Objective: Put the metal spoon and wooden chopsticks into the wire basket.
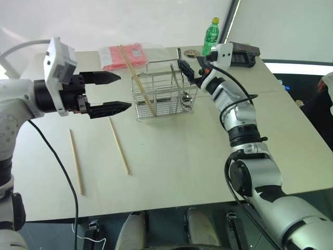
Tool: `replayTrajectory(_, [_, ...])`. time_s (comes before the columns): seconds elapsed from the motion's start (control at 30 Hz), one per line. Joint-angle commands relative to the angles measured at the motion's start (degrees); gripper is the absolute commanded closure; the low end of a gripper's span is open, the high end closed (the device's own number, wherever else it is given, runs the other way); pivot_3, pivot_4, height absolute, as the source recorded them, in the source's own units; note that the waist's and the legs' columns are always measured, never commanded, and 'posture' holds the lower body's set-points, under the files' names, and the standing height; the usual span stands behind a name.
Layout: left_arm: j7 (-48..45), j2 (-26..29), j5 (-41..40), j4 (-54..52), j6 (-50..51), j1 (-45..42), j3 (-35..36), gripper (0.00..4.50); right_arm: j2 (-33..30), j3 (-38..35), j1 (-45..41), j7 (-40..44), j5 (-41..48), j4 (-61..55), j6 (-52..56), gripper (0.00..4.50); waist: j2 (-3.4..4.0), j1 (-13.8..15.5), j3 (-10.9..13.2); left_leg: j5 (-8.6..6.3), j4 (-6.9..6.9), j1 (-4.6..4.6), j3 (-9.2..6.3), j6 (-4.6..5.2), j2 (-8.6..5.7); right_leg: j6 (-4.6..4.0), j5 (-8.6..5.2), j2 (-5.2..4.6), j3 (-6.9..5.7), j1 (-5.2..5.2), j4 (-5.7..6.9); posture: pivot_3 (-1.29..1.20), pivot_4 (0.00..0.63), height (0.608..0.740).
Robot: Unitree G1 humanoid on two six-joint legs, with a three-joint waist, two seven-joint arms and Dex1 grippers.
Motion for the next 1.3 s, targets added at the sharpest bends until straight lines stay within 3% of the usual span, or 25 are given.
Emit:
replayTrajectory(0.03, [-0.08,0.24,0.34,-0.18,-1.02,-1.27,0.97,0.00,-1.02,-0.39,-1.53,0.85,0.32,-1.81,-1.10,0.05,0.00,0.00,0.00,0.00,0.00,0.00,0.00,0.00,0.00,0.00,0.00,0.00,0.00,0.00,0.00,0.00,0.150,0.721])
replayTrajectory(0.2, [-0.15,0.27,0.49,-0.11,-1.18,-1.45,0.86,0.00,-1.80,0.16,-2.72,1.70,0.32,-3.56,-0.06,0.05,0.00,0.01,0.00,0.00,0.00,0.00,0.00,0.00,0.00,0.00,0.00,0.00,0.00,0.00,0.00,0.00,0.150,0.721])
replayTrajectory(0.37, [-0.82,1.73,1.19,0.10,-1.28,0.73,1.84,0.00,-7.67,3.65,-1.16,8.19,0.49,-16.43,5.59,0.05,0.05,0.08,0.05,0.00,-0.02,0.00,0.00,0.00,0.00,0.00,0.00,0.00,0.00,-0.01,-0.02,0.00,0.150,0.721])
replayTrajectory(0.57, [-0.14,3.69,3.14,2.14,-1.61,5.77,5.01,0.00,-20.82,4.32,4.76,19.53,6.91,-35.61,18.64,0.05,0.03,0.77,0.03,-0.02,-0.02,0.00,0.01,0.03,0.00,0.00,-0.01,-0.01,0.00,0.01,-0.07,0.00,0.150,0.721])
replayTrajectory(0.8, [13.51,4.55,5.38,2.03,10.15,9.07,7.85,0.00,-38.85,0.03,19.37,37.26,21.95,-54.64,31.30,0.05,0.01,1.80,0.04,-0.05,-0.01,-0.02,0.06,0.06,0.03,-0.09,-0.06,-0.07,0.00,0.06,-0.20,0.00,0.150,0.721])
replayTrajectory(0.97, [29.33,0.01,6.52,2.28,27.52,4.36,7.50,0.00,-43.29,-2.53,29.22,38.82,28.02,-63.21,35.20,0.05,-0.08,2.00,0.03,-0.06,0.07,-0.01,0.06,0.08,0.03,-0.09,-0.07,-0.08,-0.01,0.16,-0.32,0.00,0.150,0.721])
replayTrajectory(1.13, [44.80,-9.00,14.38,7.30,44.30,-1.53,10.72,0.00,-42.35,-2.98,31.23,34.48,29.35,-65.66,35.96,0.05,-0.10,2.33,0.02,-0.06,0.11,-0.01,0.10,0.07,0.03,0.02,-0.02,-0.09,-0.01,0.16,-0.37,0.00,0.150,0.721])
replayTrajectory(1.3, [53.86,-16.80,19.84,13.00,49.12,-5.08,14.87,0.00,-42.22,-3.00,31.76,31.70,30.87,-66.24,36.57,0.05,-0.29,3.02,0.06,-0.06,0.09,-0.02,0.10,0.07,0.02,0.03,-0.01,-0.08,-0.03,0.13,-0.37,0.00,0.150,0.721])
